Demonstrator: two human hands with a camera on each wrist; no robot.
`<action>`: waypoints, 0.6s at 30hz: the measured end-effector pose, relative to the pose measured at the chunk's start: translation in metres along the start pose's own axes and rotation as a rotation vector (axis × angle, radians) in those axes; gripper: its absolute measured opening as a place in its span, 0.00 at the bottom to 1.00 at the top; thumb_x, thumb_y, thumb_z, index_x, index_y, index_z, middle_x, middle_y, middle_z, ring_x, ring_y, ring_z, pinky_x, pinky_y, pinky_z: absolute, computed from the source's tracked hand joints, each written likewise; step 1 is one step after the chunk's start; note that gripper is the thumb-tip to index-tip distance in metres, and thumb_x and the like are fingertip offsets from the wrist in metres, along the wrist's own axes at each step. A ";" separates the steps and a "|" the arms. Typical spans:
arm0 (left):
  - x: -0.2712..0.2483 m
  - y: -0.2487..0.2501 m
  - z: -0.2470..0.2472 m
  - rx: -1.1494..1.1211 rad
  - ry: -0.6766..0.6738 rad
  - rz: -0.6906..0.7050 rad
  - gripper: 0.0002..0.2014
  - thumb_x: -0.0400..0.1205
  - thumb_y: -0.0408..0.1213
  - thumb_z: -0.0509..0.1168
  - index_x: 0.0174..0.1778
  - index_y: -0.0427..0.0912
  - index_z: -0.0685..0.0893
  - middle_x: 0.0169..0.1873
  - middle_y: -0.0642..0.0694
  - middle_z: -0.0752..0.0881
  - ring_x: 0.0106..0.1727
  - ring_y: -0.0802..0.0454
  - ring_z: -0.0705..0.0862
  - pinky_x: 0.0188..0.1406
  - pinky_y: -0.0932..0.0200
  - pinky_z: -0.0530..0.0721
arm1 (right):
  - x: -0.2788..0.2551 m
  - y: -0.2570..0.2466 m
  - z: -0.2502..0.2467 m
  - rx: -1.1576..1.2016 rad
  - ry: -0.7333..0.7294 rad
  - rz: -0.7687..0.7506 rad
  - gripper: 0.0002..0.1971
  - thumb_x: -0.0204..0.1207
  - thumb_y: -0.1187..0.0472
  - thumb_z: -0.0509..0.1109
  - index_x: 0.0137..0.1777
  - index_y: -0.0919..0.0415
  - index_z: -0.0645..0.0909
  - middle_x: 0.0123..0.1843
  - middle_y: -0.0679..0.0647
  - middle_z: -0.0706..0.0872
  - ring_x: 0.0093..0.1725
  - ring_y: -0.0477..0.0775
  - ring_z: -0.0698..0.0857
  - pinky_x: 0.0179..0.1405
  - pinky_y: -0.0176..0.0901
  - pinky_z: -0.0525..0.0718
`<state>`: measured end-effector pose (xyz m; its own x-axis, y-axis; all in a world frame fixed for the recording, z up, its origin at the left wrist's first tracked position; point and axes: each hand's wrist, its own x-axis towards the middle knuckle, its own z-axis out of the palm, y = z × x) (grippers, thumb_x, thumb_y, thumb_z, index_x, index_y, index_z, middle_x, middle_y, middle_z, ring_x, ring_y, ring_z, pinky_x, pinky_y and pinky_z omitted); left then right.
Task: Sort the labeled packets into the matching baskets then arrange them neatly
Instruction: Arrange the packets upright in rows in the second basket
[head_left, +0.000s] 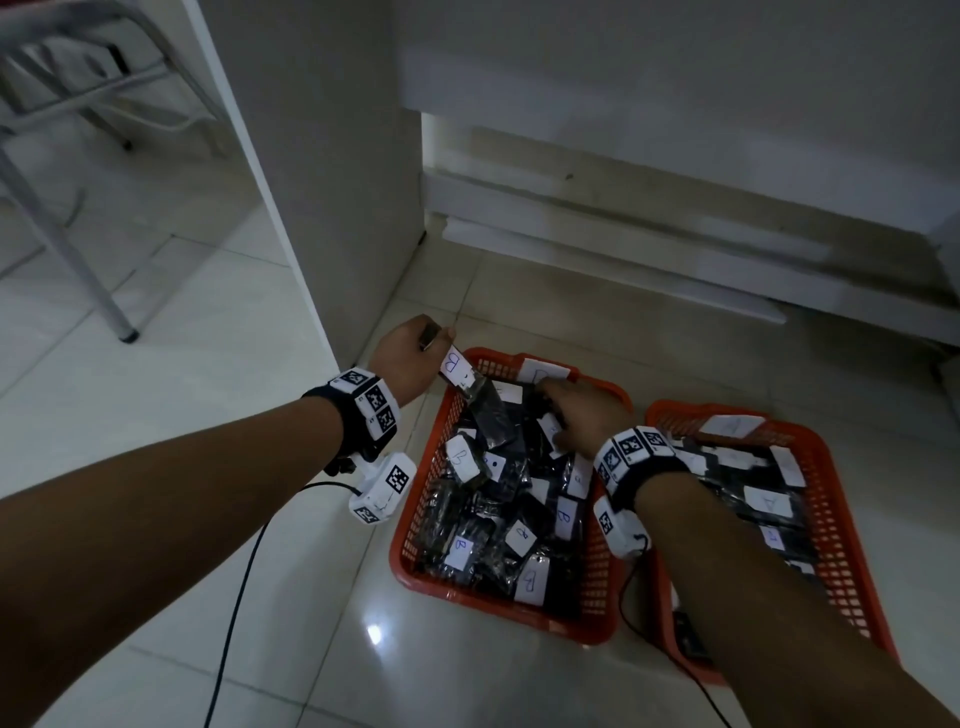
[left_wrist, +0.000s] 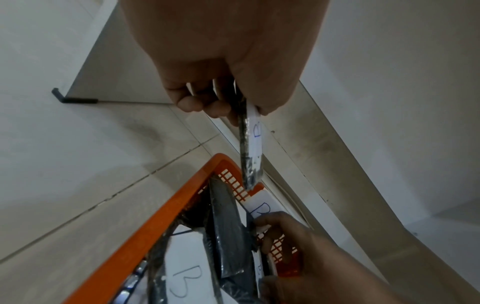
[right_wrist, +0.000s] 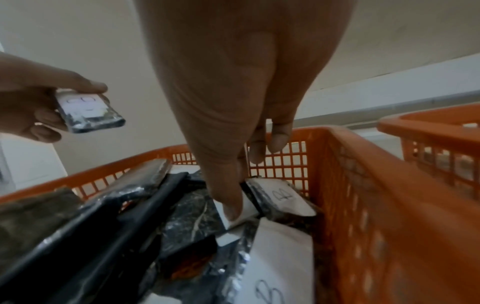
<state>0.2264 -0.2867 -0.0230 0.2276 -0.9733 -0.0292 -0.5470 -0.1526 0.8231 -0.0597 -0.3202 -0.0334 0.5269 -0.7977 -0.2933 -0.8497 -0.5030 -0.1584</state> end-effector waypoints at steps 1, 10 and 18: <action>-0.002 0.000 -0.001 0.015 -0.014 0.007 0.16 0.89 0.54 0.62 0.45 0.45 0.82 0.40 0.47 0.89 0.44 0.47 0.89 0.43 0.49 0.86 | 0.000 0.000 0.000 -0.009 0.002 -0.003 0.41 0.70 0.61 0.83 0.83 0.47 0.72 0.78 0.52 0.81 0.72 0.59 0.82 0.66 0.50 0.83; -0.019 0.013 -0.001 0.140 -0.305 0.104 0.13 0.89 0.54 0.62 0.49 0.50 0.84 0.41 0.54 0.86 0.43 0.55 0.85 0.39 0.60 0.76 | -0.002 0.005 0.006 -0.040 0.034 -0.023 0.46 0.69 0.59 0.83 0.85 0.45 0.66 0.81 0.49 0.77 0.76 0.58 0.76 0.66 0.51 0.80; -0.043 0.007 0.012 0.337 -0.871 0.293 0.08 0.85 0.52 0.69 0.51 0.54 0.90 0.45 0.61 0.87 0.48 0.63 0.85 0.51 0.58 0.84 | -0.007 0.016 -0.020 -0.091 0.161 -0.103 0.09 0.80 0.54 0.74 0.60 0.48 0.86 0.63 0.48 0.80 0.64 0.57 0.74 0.58 0.53 0.78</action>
<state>0.2036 -0.2483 -0.0229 -0.5547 -0.7455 -0.3694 -0.7191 0.2063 0.6635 -0.0765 -0.3295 -0.0153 0.6137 -0.7797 -0.1246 -0.7896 -0.6067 -0.0923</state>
